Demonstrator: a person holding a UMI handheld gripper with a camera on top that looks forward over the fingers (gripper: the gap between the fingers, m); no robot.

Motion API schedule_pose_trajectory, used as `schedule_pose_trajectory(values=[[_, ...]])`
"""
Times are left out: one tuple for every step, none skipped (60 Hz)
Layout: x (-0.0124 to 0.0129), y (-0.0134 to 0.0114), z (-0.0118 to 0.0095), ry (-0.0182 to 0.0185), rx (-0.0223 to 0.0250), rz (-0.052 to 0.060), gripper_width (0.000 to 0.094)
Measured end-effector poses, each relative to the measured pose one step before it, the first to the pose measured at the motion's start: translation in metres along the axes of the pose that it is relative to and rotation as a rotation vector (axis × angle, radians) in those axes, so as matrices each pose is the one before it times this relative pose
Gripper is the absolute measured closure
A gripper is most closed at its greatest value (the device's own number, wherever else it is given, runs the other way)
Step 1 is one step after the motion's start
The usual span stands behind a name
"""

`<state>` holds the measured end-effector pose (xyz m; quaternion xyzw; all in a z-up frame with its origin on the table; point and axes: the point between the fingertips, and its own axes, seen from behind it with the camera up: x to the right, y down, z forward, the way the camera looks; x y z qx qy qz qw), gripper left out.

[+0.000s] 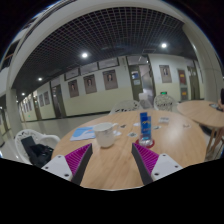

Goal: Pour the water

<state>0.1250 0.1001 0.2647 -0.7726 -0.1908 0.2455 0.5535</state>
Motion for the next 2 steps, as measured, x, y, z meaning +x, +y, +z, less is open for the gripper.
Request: schedule_pose_trajectory(values=[[-0.00504, 0.00171, -0.00025, -0.01221, -0.00786, 0.0133, 0.0093], [-0.00465, 0.00183, -0.00020, -0.01368, -0.00824, 0.0154, 0.0094]])
